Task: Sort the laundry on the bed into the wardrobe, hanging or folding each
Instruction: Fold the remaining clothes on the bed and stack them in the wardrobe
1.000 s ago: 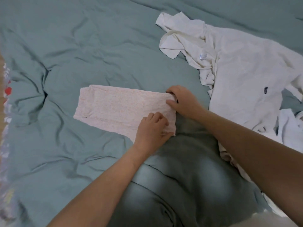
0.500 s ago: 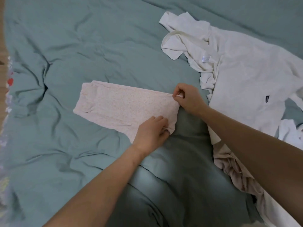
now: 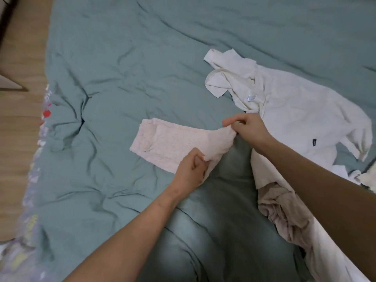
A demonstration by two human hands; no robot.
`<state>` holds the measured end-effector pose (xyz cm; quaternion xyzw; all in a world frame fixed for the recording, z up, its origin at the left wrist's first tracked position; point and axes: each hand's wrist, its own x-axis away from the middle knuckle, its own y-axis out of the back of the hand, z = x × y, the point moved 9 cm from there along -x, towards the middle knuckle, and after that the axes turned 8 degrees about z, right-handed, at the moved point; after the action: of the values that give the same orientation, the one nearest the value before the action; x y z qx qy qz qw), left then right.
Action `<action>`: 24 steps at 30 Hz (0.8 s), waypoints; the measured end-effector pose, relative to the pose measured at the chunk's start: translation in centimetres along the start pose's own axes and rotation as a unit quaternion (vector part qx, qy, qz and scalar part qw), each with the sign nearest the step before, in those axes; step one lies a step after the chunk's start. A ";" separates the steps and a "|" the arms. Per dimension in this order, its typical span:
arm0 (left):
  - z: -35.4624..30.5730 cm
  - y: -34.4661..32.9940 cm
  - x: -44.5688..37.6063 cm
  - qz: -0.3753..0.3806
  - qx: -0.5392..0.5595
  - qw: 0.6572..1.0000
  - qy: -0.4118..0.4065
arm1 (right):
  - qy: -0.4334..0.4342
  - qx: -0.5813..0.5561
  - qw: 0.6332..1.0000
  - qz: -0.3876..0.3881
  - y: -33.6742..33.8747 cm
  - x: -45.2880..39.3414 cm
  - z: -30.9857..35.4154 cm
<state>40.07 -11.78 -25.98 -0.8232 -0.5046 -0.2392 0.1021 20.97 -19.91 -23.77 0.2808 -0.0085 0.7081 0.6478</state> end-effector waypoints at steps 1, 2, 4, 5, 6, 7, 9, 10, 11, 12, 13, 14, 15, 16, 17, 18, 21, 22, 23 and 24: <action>0.0 0.8 0.5 -0.012 0.007 1.000 -0.001 | 0.006 -0.005 1.000 0.002 -0.8 -0.5 1.4; 0.2 1.8 1.1 -0.029 0.019 0.999 -0.004 | 0.008 -0.019 1.000 0.006 -1.8 -1.2 2.7; 1.2 4.3 2.2 -0.077 0.044 0.996 -0.007 | 0.003 -0.052 0.998 0.031 -4.8 -2.6 4.9; 1.9 5.8 2.7 -0.103 0.048 0.994 0.000 | 0.002 -0.055 0.997 0.052 -6.7 -3.4 5.9; 2.7 7.4 3.2 -0.127 0.052 0.990 0.009 | 0.002 -0.047 0.996 0.075 -8.7 -4.2 6.6; 3.6 8.9 3.7 -0.148 0.062 0.987 0.017 | 0.006 -0.031 0.995 0.098 -10.9 -4.9 7.3; 5.0 11.9 4.1 -0.178 0.081 0.980 0.034 | 0.027 0.018 0.993 0.116 -14.6 -6.0 8.5; 5.7 13.3 4.1 -0.190 0.073 0.978 0.041 | 0.038 0.040 0.992 0.113 -16.1 -6.5 9.0; 6.3 14.5 4.0 -0.199 0.061 0.977 0.047 | 0.046 0.055 0.992 0.106 -17.4 -7.0 9.3; 6.6 15.5 4.0 -0.206 0.050 0.976 0.053 | 0.049 0.065 0.992 0.097 -18.4 -7.4 9.5; 7.1 16.4 3.9 -0.212 0.039 0.974 0.064 | 0.051 0.072 0.992 0.088 -19.3 -7.9 9.6; 7.4 17.2 3.8 -0.215 0.026 0.973 0.075 | 0.054 0.083 0.992 0.083 -20.1 -8.5 9.7; 7.5 18.0 3.7 -0.218 0.010 0.972 0.086 | 0.060 0.102 0.990 0.082 -20.8 -9.0 9.7; 7.7 18.7 3.6 -0.223 -0.012 0.970 0.096 | 0.063 0.126 0.986 0.084 -21.5 -9.4 9.7; 8.0 19.3 3.4 -0.228 -0.036 0.967 0.106 | 0.063 0.145 0.984 0.083 -21.9 -9.8 9.5; 8.0 19.8 3.4 -0.235 -0.057 0.964 0.114 | 0.059 0.155 0.983 0.078 -22.2 -10.1 9.3; 6.6 20.4 2.8 -0.264 -0.106 0.952 0.109 | 0.048 0.158 0.985 0.052 -22.5 -10.9 8.6; 5.9 20.4 2.2 -0.271 -0.132 0.948 0.104 | 0.043 0.151 0.986 0.049 -22.5 -11.1 8.5; 5.4 20.6 1.3 -0.275 -0.157 0.943 0.103 | 0.042 0.145 0.987 0.050 -22.6 -11.3 8.3; 5.0 20.7 0.2 -0.273 -0.183 0.938 0.107 | 0.046 0.145 0.987 0.048 -22.5 -11.3 8.2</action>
<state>59.81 -19.27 -28.70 -0.6280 -0.6437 -0.4323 -0.0662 44.97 -29.70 -29.41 0.3377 0.1108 0.7443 0.5655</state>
